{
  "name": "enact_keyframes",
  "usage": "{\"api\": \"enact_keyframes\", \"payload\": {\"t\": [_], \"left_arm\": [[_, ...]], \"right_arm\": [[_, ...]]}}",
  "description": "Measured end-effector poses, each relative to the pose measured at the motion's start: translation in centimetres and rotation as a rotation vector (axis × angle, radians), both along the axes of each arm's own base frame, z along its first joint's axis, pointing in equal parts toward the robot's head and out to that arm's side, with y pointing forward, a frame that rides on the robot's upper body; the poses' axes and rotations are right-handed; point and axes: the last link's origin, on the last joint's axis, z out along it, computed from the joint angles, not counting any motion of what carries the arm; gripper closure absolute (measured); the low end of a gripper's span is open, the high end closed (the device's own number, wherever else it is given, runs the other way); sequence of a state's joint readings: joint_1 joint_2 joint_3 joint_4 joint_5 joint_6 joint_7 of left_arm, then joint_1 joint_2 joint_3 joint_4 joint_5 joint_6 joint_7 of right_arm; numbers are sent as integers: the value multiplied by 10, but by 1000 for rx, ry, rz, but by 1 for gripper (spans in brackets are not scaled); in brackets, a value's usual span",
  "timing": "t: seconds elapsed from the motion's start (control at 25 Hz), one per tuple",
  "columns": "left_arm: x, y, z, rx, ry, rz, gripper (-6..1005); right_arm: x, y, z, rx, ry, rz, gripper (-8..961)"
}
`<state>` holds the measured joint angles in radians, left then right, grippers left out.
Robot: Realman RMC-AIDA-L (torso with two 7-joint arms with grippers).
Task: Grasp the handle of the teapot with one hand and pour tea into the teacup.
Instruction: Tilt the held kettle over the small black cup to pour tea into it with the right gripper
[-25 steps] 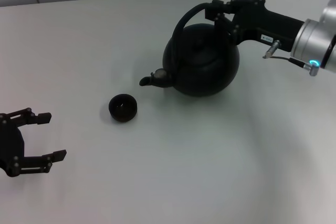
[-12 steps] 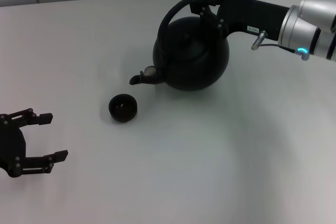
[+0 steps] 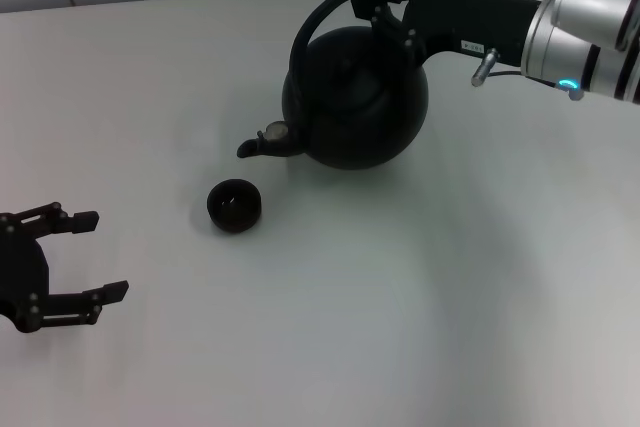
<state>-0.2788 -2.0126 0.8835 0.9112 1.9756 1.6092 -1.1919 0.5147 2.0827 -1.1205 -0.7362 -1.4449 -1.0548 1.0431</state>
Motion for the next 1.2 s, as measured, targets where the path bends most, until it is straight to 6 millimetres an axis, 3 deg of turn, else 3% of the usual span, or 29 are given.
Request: {"api": "enact_keyframes", "payload": {"t": [0.44, 1.2], "left_arm": [[0, 3, 1, 7, 6, -2, 126], [-1, 1, 0, 9, 5, 4, 127]], "right_arm": [[-10, 6, -9, -3, -149, 55, 810], [-31, 10, -7, 9, -222, 153, 821]]}}
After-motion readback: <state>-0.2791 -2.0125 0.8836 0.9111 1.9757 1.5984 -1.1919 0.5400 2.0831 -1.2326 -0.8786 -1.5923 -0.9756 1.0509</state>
